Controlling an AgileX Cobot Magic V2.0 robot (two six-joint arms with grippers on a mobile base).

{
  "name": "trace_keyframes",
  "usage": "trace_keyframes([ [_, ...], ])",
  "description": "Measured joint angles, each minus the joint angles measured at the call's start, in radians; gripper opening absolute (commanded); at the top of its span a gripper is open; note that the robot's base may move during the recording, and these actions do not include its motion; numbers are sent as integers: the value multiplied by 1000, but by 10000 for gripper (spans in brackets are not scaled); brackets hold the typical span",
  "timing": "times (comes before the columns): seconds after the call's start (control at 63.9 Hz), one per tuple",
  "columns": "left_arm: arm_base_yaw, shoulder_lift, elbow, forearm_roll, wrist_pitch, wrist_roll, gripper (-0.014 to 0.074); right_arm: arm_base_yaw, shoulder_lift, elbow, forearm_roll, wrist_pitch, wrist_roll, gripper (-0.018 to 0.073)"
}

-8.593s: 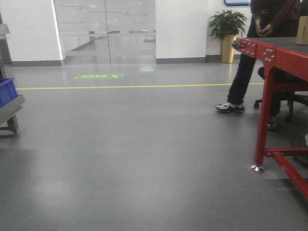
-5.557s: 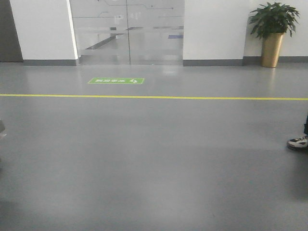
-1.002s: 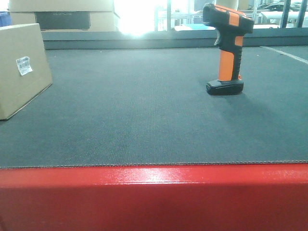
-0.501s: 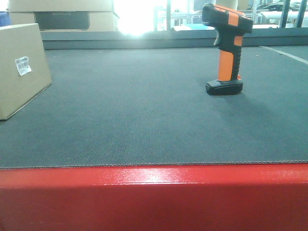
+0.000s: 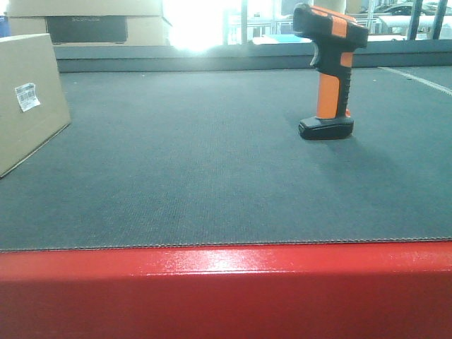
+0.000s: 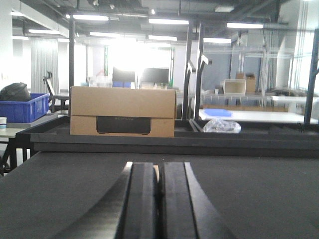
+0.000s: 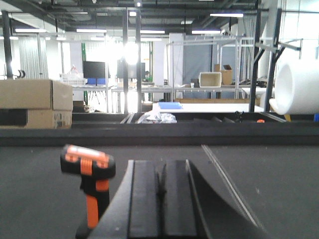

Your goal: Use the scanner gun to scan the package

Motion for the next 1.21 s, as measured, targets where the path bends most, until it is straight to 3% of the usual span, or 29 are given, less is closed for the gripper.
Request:
trace_keyframes([
  [0.188,0,209,-213,22,81,0,389,0,241,-178,0,3,0,446],
  [0.266,0,295,-264,24,86,0,490,0,348,-216,0,-9,0,575],
  [0.376,-8,398,-315,24,90,0,581,0,478,-228,2,-52,0,570],
  [0.563,-34,541,-392,20,146,-19,582,19,637,-230,2,-119,0,569],
  [0.72,-35,690,-522,14,333,-73,582,111,706,-230,4,-119,0,569],
  [0.892,-35,922,-730,13,558,-77,582,202,728,-230,4,-160,0,569],
  [1.205,6,1366,-1137,25,842,22,582,233,730,-230,5,-165,0,569],
])
